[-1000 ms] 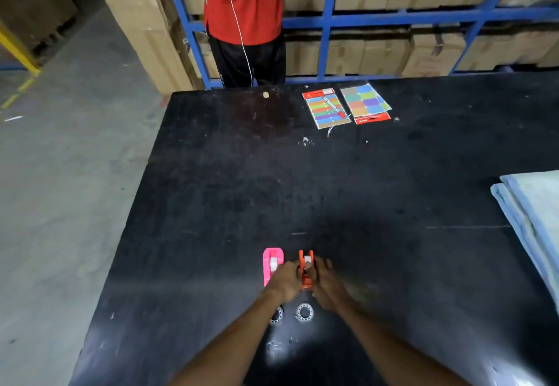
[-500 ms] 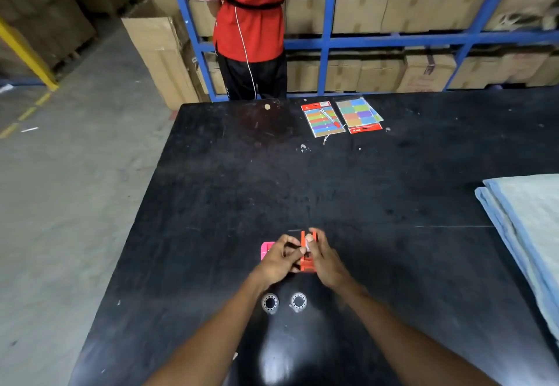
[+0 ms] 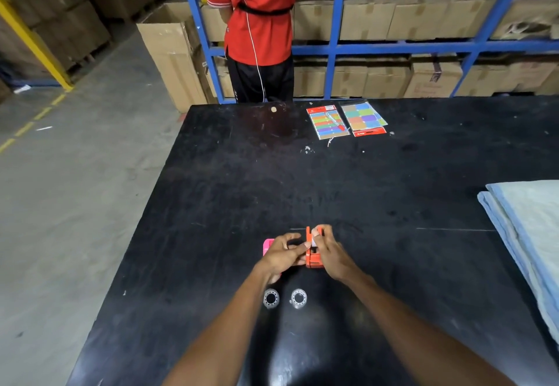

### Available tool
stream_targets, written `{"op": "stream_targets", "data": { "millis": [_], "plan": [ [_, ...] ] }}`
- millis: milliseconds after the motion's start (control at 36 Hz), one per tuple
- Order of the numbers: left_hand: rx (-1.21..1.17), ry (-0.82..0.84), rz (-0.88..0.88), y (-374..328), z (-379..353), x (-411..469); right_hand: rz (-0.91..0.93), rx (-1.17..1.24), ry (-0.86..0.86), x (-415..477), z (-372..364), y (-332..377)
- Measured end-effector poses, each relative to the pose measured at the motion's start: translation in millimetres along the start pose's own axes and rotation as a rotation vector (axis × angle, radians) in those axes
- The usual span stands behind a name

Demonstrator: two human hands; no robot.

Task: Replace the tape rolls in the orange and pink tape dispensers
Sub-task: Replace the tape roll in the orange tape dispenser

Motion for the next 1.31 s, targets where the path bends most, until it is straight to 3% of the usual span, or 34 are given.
{"op": "stream_targets", "data": {
  "millis": [139, 222, 306, 389, 472, 722, 1083, 1306],
  "plan": [
    [0.047, 0.069, 0.032, -3, -7, 13, -0.034, 0.108, -0.03, 10, 5, -8],
    [0.072, -0.029, 0.095, 2, 12, 21, -0.094, 0.229, -0.091, 19, 19, -20],
    [0.184, -0.133, 0.142, 15, 28, 24, -0.101, 0.197, -0.065, 27, 36, -33],
    [0.535, -0.303, 0.1, 21, 29, 27, -0.067, 0.169, -0.021, 31, 39, -34],
    [0.891, -0.368, 0.133, 28, 18, 31, -0.041, 0.174, 0.005, 33, 33, -26],
    [1.235, -0.385, 0.179, 24, 2, 35, -0.011, 0.234, 0.031, 21, 12, -16],
    [1.299, -0.322, 0.142, 18, -2, 30, 0.014, 0.22, 0.032, 11, 8, -18],
    [1.108, -0.434, -0.019, -15, 3, 10, 0.005, 0.217, 0.043, -3, 12, -16]
  ]
}}
Point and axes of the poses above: each hand's wrist, its own x-axis towards the middle knuckle, its own z-axis out of the back of the hand, y = z × x, the point moved 6 cm from there along x, towards the middle knuckle, and after that the axes turned 3 degrees about x, right-handed, at the moved point
